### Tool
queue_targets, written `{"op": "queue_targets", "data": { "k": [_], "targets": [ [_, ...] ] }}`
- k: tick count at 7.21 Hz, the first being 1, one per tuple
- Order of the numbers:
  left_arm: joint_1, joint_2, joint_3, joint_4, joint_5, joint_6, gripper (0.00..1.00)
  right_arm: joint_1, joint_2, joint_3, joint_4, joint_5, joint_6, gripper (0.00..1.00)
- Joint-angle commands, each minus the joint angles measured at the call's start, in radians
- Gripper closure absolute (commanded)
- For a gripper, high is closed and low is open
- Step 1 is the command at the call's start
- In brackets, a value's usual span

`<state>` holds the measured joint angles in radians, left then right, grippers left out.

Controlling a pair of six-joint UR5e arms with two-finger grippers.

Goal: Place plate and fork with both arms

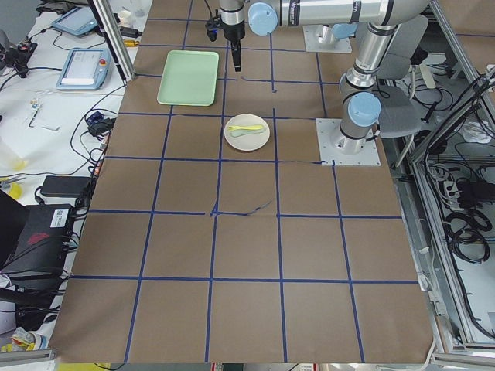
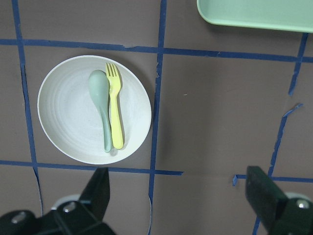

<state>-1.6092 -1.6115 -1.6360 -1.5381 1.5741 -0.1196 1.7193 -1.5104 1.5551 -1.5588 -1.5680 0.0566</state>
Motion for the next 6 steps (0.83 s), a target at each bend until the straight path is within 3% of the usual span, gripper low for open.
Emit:
{"op": "queue_targets", "data": {
  "k": [1, 6],
  "targets": [
    [0.0, -0.014, -0.004, 0.001, 0.001, 0.0, 0.0, 0.0, 0.005, -0.001, 0.0, 0.0, 0.0, 0.0],
    [0.0, 0.002, -0.001, 0.001, 0.001, -0.003, 0.0, 0.0, 0.01, 0.005, -0.004, -0.001, -0.001, 0.0]
  ]
}}
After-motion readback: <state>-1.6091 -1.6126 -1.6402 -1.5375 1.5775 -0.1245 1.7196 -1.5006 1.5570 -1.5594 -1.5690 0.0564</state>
